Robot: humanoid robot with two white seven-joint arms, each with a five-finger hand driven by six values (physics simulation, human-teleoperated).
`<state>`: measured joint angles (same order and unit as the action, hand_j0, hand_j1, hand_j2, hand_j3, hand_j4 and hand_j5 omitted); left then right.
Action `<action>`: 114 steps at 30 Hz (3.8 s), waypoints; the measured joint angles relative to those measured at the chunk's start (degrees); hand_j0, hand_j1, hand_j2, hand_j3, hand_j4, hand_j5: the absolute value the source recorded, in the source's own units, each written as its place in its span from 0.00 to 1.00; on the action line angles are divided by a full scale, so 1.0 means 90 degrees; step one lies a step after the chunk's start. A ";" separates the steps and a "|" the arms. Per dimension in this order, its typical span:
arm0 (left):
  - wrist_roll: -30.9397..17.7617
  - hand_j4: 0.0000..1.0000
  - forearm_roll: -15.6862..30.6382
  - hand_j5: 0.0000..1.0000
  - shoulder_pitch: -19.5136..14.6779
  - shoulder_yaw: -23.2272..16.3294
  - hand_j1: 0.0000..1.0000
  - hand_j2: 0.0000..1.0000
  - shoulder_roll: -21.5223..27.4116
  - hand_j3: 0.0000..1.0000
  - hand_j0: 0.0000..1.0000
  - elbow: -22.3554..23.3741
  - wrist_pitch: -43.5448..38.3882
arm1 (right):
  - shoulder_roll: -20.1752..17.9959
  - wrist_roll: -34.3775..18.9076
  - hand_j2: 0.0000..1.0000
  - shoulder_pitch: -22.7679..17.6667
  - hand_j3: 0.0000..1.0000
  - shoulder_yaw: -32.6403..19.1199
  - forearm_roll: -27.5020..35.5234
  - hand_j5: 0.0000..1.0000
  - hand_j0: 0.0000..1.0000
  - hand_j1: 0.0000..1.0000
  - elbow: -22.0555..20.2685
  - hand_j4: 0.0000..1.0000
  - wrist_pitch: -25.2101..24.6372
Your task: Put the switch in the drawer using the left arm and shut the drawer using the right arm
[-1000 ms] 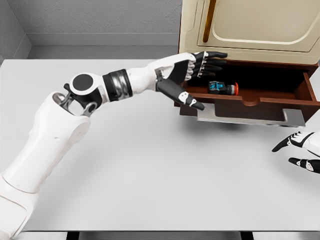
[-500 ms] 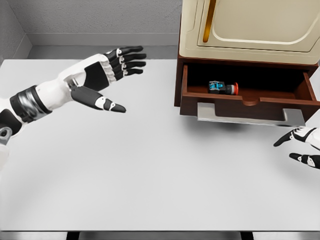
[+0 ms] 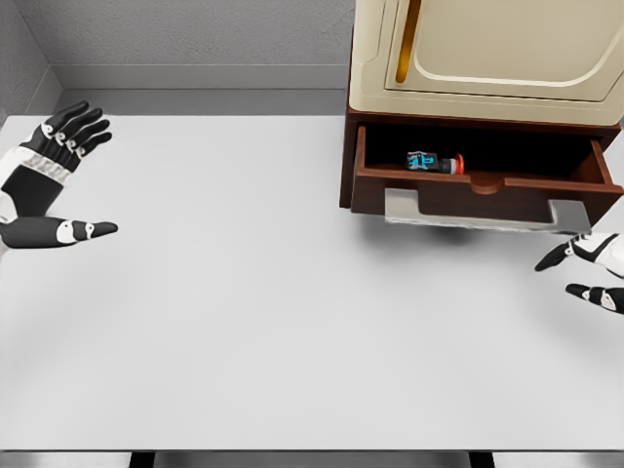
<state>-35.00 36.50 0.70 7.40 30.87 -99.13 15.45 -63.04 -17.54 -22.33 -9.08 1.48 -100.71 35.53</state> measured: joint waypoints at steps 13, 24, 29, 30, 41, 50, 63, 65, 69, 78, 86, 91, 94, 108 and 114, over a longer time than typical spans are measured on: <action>0.0000 1.00 -0.1675 1.00 0.0049 -0.0101 1.00 1.00 -0.0309 1.00 1.00 0.0380 0.0908 | -0.0126 0.0065 0.62 0.0225 0.62 0.0277 0.0136 0.62 0.62 0.62 0.0081 0.62 -0.0095; -0.0001 1.00 -0.1737 1.00 0.0098 -0.0112 1.00 1.00 -0.0320 1.00 1.00 0.0385 0.0927 | -0.0441 0.0114 0.61 -0.0097 0.61 0.0326 0.0279 0.61 0.61 0.61 0.0345 0.61 -0.0050; -0.0001 1.00 -0.1738 1.00 0.0088 -0.0110 1.00 1.00 -0.0319 1.00 1.00 0.0382 0.0928 | -0.0422 0.0054 0.47 -0.0097 0.47 0.0364 0.0213 0.47 0.47 0.47 0.0019 0.47 -0.0049; -0.0001 1.00 -0.1738 1.00 0.0098 -0.0110 1.00 1.00 -0.0319 1.00 1.00 0.0381 0.0928 | -0.0421 0.0029 0.47 -0.0097 0.47 0.0368 0.0201 0.47 0.47 0.47 -0.0004 0.47 -0.0049; -0.0001 1.00 -0.1738 1.00 0.0088 -0.0109 1.00 1.00 -0.0315 1.00 1.00 0.0383 0.0925 | -0.0380 -0.0013 0.49 0.0234 0.49 0.0359 0.0201 0.49 0.49 0.49 -0.0065 0.49 -0.0046; -0.0001 1.00 -0.1738 1.00 0.0088 -0.0099 1.00 1.00 -0.0311 1.00 1.00 0.0383 0.0925 | -0.0346 -0.0156 0.48 0.0478 0.48 0.0383 -0.0124 0.48 0.48 0.48 -0.0044 0.48 0.0045; -0.0001 1.00 -0.1738 1.00 0.0088 -0.0090 1.00 1.00 -0.0311 1.00 1.00 0.0383 0.0918 | -0.0439 -0.0056 0.50 0.0059 0.50 0.0309 0.0309 0.50 0.50 0.50 -0.0062 0.50 -0.0045; -0.0001 1.00 -0.1738 1.00 0.0088 -0.0090 1.00 1.00 -0.0310 1.00 1.00 0.0383 0.0918 | -0.0395 -0.0023 0.51 0.0127 0.51 0.0253 0.0347 0.51 0.51 0.51 -0.0065 0.51 -0.0047; -0.0001 1.00 -0.1738 1.00 0.0088 -0.0089 1.00 1.00 -0.0310 1.00 1.00 0.0383 0.0918 | -0.0354 -0.0008 0.51 0.0156 0.51 0.0234 0.0635 0.51 0.51 0.51 -0.0055 0.51 -0.0041; -0.0001 1.00 -0.1738 1.00 0.0088 -0.0090 1.00 1.00 -0.0310 1.00 1.00 0.0383 0.0918 | -0.0340 0.0030 0.50 0.0156 0.50 0.0240 0.0955 0.50 0.50 0.50 -0.0058 0.50 -0.0047; -0.0001 1.00 -0.1738 1.00 0.0088 -0.0090 1.00 1.00 -0.0310 1.00 1.00 0.0375 0.0918 | -0.0327 0.0003 0.50 0.0235 0.50 0.0273 0.0958 0.50 0.50 0.50 -0.0056 0.50 -0.0047; -0.0001 1.00 -0.1739 1.00 0.0088 -0.0090 1.00 1.00 -0.0310 1.00 1.00 0.0374 0.0918 | -0.0294 -0.0011 0.50 0.0625 0.50 0.0342 0.0952 0.50 0.50 0.50 -0.0057 0.50 -0.0049; -0.0001 1.00 -0.1738 1.00 0.0088 -0.0090 1.00 1.00 -0.0310 1.00 1.00 0.0374 0.0918 | -0.0237 -0.0013 0.50 0.0830 0.50 0.0547 0.0963 0.50 0.50 0.50 -0.0046 0.50 -0.0054; -0.0001 1.00 -0.1738 1.00 0.0098 -0.0089 1.00 1.00 -0.0311 1.00 1.00 0.0366 0.0918 | -0.0331 -0.0027 0.51 0.0645 0.51 0.0632 0.1023 0.51 0.51 0.51 0.0054 0.51 -0.0062; -0.0001 1.00 -0.1738 1.00 0.0088 -0.0089 1.00 1.00 -0.0310 1.00 1.00 0.0380 0.0918 | -0.0446 -0.0024 0.53 0.0410 0.53 0.0629 0.0915 0.53 0.53 0.53 0.0073 0.53 -0.0050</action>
<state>-35.01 20.86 1.49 6.59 28.08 -95.70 23.72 -67.06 -17.76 -18.63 -3.42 9.71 -100.05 35.08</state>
